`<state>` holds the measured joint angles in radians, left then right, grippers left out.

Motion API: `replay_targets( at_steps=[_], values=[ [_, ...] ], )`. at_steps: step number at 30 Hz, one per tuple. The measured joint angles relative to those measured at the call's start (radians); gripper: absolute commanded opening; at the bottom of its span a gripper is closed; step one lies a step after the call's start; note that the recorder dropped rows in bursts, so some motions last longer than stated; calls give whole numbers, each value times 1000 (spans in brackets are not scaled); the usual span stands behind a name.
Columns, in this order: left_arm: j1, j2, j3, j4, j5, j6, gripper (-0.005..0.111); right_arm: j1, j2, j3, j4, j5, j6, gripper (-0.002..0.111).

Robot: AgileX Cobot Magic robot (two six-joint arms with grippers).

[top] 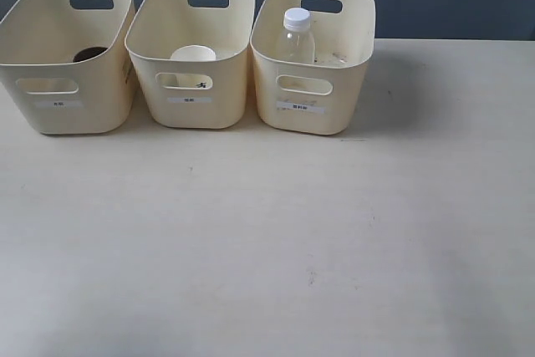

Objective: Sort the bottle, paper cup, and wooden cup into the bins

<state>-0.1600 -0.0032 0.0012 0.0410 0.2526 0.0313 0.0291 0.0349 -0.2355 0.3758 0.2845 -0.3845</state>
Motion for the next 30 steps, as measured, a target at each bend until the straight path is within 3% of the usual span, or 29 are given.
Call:
replay_targets(
  at_steps=[9, 16, 25, 30],
  values=[
    [0, 0, 0, 0, 0, 0, 0, -13, -28, 36, -29, 77, 0, -1],
    [0, 0, 0, 0, 0, 0, 0, -13, -29, 84, -64, 16, 9, -1],
    [0, 0, 0, 0, 0, 0, 0, -13, -29, 212, -396, -123, 354, -1],
    [0, 0, 0, 0, 0, 0, 0, -13, -30, 230, -460, -189, 436, -1]
  ],
)
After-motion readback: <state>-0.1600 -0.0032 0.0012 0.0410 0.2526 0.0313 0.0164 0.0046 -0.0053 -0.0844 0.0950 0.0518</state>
